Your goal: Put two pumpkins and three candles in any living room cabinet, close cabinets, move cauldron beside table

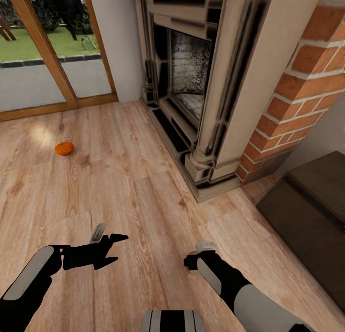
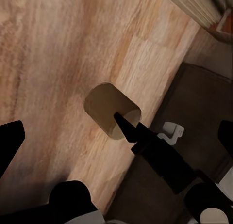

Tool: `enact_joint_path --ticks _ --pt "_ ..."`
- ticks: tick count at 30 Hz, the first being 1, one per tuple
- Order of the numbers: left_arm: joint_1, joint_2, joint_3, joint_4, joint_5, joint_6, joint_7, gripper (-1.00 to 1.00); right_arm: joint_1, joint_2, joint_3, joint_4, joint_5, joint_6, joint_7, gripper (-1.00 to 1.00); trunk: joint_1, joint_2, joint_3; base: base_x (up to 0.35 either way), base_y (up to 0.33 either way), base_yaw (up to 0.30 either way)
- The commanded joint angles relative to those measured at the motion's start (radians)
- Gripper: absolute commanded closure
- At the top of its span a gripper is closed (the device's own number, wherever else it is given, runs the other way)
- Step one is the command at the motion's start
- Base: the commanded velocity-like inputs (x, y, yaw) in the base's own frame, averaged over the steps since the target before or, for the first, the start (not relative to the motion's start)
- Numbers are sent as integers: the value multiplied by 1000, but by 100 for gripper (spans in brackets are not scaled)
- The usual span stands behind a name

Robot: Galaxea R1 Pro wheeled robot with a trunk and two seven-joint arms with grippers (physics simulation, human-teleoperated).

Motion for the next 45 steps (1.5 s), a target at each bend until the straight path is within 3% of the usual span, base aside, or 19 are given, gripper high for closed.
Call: enact_joint_path --ticks 1,11,27,36,45 --pt "0 1 -1 -1 9 0 10 -100 -2 -1 4 -2 -13 11 -19 100 -1 0 3 -4 0 0" --pt "0 5 0 4 4 -2 16 -100 -4 -7 -2 -193 -37 124 -71 100 -5 2 42 -105 0 0" --pt "0 4 1 6 2 -3 17 -100 -4 -5 0 -211 -38 120 -69 100 -12 6 104 -46 0 0" --pt "0 4 0 6 2 -3 17 -100 -4 -6 -2 -209 -41 117 -63 100 -16 8 139 -316 0 -25" --pt "0 4 -1 5 2 -3 17 -100 -4 -7 -1 -208 -41 119 -63 100 -20 10 173 -340 0 -272"
